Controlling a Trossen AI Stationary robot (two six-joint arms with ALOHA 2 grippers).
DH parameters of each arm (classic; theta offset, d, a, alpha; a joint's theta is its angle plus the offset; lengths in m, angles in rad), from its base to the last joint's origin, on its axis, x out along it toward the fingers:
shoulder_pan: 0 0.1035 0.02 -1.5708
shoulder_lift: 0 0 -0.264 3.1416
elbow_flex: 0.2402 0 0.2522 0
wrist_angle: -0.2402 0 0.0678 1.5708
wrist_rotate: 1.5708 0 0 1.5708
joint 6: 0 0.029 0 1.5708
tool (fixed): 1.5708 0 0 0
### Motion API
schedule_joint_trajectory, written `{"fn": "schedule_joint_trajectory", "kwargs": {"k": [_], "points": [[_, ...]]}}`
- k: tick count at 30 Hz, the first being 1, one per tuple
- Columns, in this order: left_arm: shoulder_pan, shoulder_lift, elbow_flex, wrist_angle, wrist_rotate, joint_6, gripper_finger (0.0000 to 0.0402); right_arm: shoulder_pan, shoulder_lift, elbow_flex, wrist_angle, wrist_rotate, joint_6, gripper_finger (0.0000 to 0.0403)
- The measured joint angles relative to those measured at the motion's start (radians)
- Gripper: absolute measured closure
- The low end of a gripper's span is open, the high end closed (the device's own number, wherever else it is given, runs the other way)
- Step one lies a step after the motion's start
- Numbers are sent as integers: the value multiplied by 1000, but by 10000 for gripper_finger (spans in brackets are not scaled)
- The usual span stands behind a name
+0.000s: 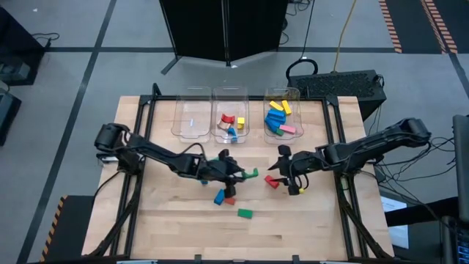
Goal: Sort blocks by size
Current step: Put the green arch block into the center transparent bin
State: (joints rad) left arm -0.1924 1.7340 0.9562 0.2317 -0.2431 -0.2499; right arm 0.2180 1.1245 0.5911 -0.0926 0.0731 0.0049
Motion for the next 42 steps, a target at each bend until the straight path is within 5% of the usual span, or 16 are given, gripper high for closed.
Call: {"fn": "schedule_joint_trajectory", "kwargs": {"k": [6,13,19,26,33,42], "points": [[0,-19,-131,153,8,-77,272,0,103,1,223,13,-110,222],[4,-18,-228,242,15,-216,272,0,224,0,297,202,-308,222],[37,-19,-261,281,73,-268,272,6,330,0,378,253,-402,222],[68,-19,-261,259,113,-268,272,35,392,0,419,528,-532,221],[88,-19,-261,252,113,-268,272,66,392,0,423,442,-495,207],[92,-19,-261,329,113,-295,272,65,393,0,468,424,-431,97]]}}
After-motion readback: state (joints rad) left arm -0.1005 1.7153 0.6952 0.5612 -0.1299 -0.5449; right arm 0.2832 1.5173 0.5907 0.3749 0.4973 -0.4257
